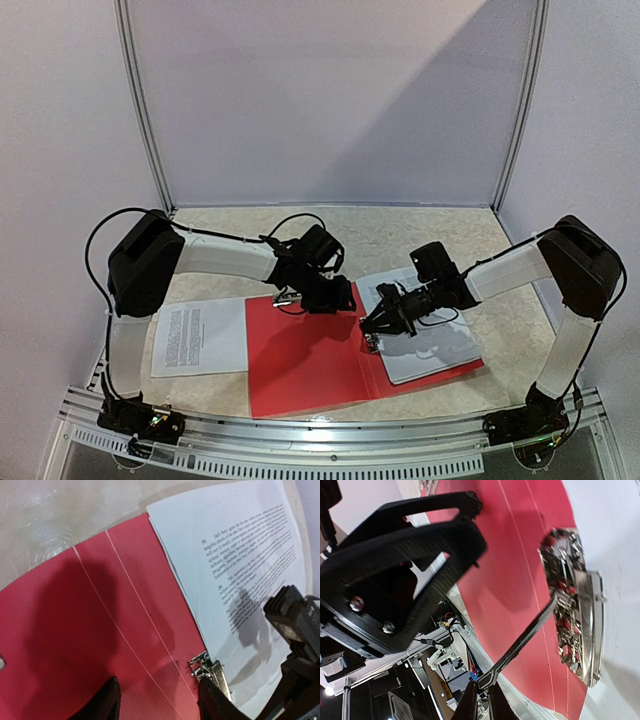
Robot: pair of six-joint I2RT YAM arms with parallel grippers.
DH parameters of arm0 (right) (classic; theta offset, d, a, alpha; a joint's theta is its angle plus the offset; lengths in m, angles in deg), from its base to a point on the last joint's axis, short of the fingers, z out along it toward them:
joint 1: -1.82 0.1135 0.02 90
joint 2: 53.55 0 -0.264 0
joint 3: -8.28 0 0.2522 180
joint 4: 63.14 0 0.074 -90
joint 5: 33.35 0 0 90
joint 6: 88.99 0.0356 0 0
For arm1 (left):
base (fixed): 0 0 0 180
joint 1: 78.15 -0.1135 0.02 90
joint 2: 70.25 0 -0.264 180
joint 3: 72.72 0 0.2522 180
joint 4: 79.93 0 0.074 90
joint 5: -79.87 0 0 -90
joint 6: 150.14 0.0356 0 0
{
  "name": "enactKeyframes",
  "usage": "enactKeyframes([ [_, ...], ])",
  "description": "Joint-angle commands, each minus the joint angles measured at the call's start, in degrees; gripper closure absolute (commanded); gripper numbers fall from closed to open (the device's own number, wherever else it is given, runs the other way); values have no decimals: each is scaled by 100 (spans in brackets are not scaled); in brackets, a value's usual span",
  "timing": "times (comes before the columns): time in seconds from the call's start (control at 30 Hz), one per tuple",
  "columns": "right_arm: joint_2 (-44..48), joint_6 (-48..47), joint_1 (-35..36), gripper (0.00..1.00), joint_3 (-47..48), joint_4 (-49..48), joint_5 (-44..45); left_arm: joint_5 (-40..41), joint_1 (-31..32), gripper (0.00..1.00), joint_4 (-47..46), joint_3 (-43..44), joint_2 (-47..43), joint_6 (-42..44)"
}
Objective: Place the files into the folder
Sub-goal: Clamp the file with the spring clip on the folder.
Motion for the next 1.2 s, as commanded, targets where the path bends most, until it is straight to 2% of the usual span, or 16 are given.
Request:
enactKeyframes([
  [0.0,61,26,33,92,-353,71,101,-43,55,46,92,72,145,30],
  [0.47,180,-102,30,96,-787,71,229,-159,254,49,21,174,214,-51],
  [0.7,116,-240,41,99,-796,198,302,-297,369,55,-33,265,319,-181],
  [1.0,86,-371,36,100,-846,271,326,-334,388,67,-65,468,631,-312],
  [1.17,76,-411,38,100,-907,256,334,-308,418,82,48,599,724,-340],
])
